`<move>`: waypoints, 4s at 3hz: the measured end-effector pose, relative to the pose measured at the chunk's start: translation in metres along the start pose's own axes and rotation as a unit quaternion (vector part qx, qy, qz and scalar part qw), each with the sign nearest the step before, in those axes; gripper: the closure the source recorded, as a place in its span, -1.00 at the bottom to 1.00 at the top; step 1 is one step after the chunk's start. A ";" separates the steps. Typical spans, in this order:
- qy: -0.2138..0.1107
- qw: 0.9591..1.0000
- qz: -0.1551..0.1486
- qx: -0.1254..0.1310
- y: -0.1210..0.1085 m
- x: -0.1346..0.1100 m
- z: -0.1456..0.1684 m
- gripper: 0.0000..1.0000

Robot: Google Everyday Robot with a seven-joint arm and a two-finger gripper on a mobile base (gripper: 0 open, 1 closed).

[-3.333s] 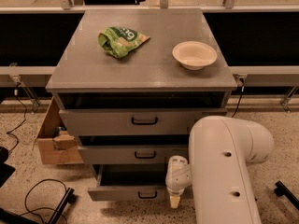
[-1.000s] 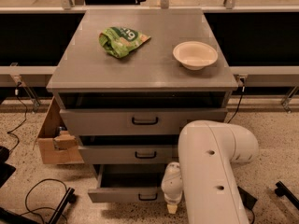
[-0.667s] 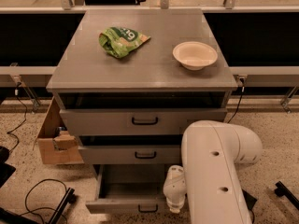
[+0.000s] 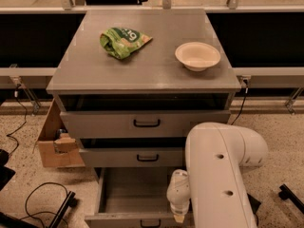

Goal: Open bottom drawer

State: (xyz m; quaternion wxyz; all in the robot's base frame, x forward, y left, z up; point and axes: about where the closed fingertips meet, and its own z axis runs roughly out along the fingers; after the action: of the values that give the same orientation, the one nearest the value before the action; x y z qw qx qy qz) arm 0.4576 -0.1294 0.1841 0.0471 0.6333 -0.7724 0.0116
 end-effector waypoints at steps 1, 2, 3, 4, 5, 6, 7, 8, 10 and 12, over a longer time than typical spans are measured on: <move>0.000 1.000 0.000 -0.001 0.001 0.001 0.001 0.25; 0.000 1.000 0.000 -0.001 0.001 0.001 0.000 -0.21; 0.000 1.000 0.000 -0.001 0.001 0.001 0.000 -0.68; 0.001 1.000 0.000 -0.001 0.002 0.001 -0.002 -1.00; 0.001 1.000 0.000 -0.001 0.002 0.001 -0.002 -1.00; -0.015 1.000 0.009 -0.015 0.024 0.007 0.020 -0.69; -0.046 0.998 0.026 -0.046 0.081 0.011 0.045 -0.23; -0.046 0.998 0.026 -0.046 0.079 0.011 0.039 0.24; -0.046 0.998 0.026 -0.046 0.079 0.011 0.035 1.00; -0.046 0.998 0.025 -0.044 0.089 0.010 0.033 0.68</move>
Offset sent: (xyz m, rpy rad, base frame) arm -0.0014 -0.0004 -0.0010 -0.0004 0.0025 -0.0003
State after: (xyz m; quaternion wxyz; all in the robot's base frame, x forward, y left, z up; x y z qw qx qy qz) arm 0.3666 -0.1242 0.1558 0.0389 0.6111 -0.7890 -0.0505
